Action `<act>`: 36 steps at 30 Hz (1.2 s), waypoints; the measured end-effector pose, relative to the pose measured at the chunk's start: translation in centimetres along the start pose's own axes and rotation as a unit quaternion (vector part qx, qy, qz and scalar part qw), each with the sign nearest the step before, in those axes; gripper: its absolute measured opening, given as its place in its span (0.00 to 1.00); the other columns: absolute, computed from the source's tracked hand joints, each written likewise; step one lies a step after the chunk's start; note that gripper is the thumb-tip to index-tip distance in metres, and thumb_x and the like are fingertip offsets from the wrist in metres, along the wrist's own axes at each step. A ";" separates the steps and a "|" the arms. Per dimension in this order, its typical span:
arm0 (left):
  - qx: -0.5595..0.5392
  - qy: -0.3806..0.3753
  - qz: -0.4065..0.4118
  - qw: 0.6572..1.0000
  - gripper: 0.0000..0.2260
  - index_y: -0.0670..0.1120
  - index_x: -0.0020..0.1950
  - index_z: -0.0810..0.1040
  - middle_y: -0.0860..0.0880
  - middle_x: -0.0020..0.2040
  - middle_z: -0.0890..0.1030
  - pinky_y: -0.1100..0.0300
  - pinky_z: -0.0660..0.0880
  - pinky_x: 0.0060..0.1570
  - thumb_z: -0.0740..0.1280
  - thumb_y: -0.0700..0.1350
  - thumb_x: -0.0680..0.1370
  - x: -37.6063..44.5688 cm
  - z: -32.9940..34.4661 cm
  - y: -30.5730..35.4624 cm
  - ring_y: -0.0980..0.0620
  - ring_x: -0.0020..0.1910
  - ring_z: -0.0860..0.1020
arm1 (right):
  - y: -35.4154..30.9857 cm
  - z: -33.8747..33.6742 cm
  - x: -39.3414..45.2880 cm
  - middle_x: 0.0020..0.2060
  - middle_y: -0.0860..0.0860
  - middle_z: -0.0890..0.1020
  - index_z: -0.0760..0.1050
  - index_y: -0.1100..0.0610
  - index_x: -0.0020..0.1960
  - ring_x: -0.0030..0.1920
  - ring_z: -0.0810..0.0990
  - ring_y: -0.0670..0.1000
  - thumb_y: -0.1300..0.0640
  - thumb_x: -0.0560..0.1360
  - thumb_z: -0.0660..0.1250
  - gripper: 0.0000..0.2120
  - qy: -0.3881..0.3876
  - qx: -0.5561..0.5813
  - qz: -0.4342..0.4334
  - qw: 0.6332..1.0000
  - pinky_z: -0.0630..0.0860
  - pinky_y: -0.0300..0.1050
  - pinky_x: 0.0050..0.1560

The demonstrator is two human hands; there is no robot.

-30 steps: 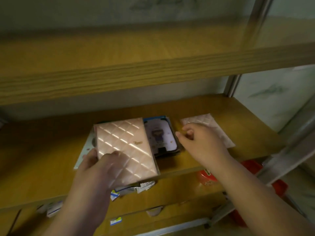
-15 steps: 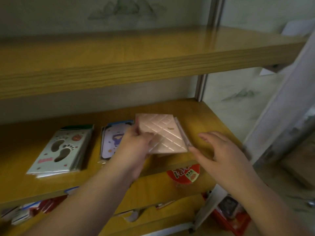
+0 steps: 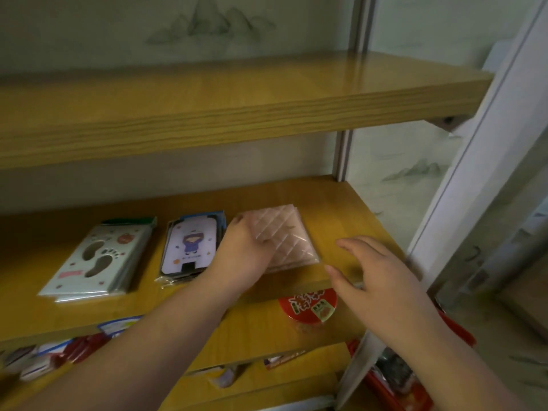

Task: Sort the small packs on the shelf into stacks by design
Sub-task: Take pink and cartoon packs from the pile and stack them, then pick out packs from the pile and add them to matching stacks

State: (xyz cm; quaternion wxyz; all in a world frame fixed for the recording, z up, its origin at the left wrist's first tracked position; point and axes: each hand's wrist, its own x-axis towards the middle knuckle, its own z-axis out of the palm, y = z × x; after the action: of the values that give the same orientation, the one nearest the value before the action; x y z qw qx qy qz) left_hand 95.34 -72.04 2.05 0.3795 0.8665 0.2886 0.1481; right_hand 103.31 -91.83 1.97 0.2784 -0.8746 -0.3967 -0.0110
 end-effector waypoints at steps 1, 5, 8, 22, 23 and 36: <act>0.019 0.006 0.020 1.000 0.15 0.49 0.67 0.77 0.50 0.65 0.78 0.67 0.68 0.60 0.68 0.44 0.80 -0.4 -0.3 0.0 0.52 0.65 0.75 | -0.3 0.3 0.4 0.66 0.38 0.71 0.66 0.44 0.72 0.58 0.69 0.37 0.39 0.76 0.62 0.26 0.001 0.001 -0.008 1.000 0.68 0.33 0.57; 0.114 0.039 0.049 0.991 0.24 0.54 0.75 0.68 0.54 0.75 0.69 0.73 0.57 0.65 0.67 0.47 0.80 -2.5 -2.4 -1.0 0.58 0.72 0.66 | -1.8 1.9 1.8 0.65 0.38 0.72 0.67 0.45 0.72 0.55 0.71 0.36 0.40 0.77 0.63 0.25 -0.002 0.018 -0.044 0.999 0.68 0.29 0.51; 0.186 0.078 0.054 0.978 0.27 0.50 0.78 0.66 0.52 0.79 0.64 0.58 0.58 0.76 0.66 0.49 0.79 -3.8 -4.4 -2.8 0.52 0.79 0.60 | -3.4 3.6 2.9 0.65 0.38 0.72 0.68 0.44 0.70 0.54 0.75 0.39 0.40 0.77 0.63 0.23 -0.013 0.029 -0.068 0.997 0.71 0.31 0.51; 0.250 0.187 -0.031 0.949 0.25 0.49 0.78 0.66 0.53 0.77 0.68 0.59 0.58 0.74 0.63 0.53 0.81 -14.5 -17.6 -14.3 0.53 0.79 0.59 | -19.6 11.9 3.2 0.64 0.44 0.75 0.72 0.49 0.68 0.62 0.73 0.46 0.43 0.77 0.64 0.22 -0.073 0.052 -0.190 0.978 0.72 0.40 0.58; 0.248 0.191 -0.039 0.949 0.26 0.49 0.78 0.65 0.53 0.77 0.67 0.61 0.56 0.73 0.62 0.54 0.81 -15.4 -18.6 -15.4 0.54 0.79 0.58 | -21.1 12.5 2.8 0.64 0.44 0.75 0.72 0.49 0.68 0.63 0.73 0.46 0.43 0.77 0.65 0.22 -0.075 0.054 -0.195 0.976 0.72 0.41 0.59; 0.245 0.265 -0.105 0.927 0.27 0.50 0.78 0.66 0.54 0.77 0.67 0.64 0.56 0.72 0.61 0.57 0.81 -31.1 -37.5 -30.9 0.56 0.78 0.60 | -45.9 22.7 -5.0 0.63 0.39 0.72 0.70 0.45 0.69 0.61 0.69 0.40 0.43 0.77 0.64 0.21 -0.093 0.067 -0.248 0.962 0.68 0.38 0.58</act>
State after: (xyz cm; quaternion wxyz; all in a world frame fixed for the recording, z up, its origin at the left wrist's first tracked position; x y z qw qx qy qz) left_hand 40.99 -52.83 2.97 0.0786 0.8262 0.4951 0.2569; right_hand 63.16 -59.63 3.53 0.2865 -0.7253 -0.6254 0.0279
